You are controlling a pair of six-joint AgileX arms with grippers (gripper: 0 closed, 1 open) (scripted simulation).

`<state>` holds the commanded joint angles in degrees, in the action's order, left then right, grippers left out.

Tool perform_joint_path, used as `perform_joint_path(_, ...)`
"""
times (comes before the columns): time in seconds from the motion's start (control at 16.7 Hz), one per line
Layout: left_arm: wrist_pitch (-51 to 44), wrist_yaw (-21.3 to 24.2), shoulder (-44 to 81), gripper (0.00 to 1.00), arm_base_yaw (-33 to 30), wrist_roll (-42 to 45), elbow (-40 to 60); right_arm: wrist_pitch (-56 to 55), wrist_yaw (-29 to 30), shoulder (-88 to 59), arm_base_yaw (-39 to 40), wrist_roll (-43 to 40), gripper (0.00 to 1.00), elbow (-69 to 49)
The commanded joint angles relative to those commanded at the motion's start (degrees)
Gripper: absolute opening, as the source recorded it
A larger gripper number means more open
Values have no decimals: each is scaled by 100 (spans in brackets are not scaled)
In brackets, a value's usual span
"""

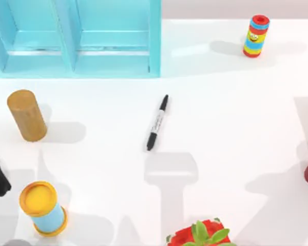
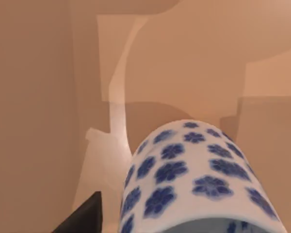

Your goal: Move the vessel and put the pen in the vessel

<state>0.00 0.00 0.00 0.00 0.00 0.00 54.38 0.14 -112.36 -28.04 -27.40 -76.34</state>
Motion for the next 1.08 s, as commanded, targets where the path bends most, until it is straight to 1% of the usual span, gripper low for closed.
perform_joint_path(0.06, 0, 0, 0, 100, 0, 0, 0, 0, 0, 0, 0, 0, 100, 0)
perform_joint_path(0.84, 0, 0, 0, 100, 0, 0, 0, 0, 0, 0, 0, 0, 2, 0)
perform_joint_path(0.9, 0, 0, 0, 100, 0, 0, 0, 0, 0, 0, 0, 0, 0, 0)
perform_joint_path(1.08, 0, 0, 0, 100, 0, 0, 0, 0, 0, 0, 0, 0, 0, 0)
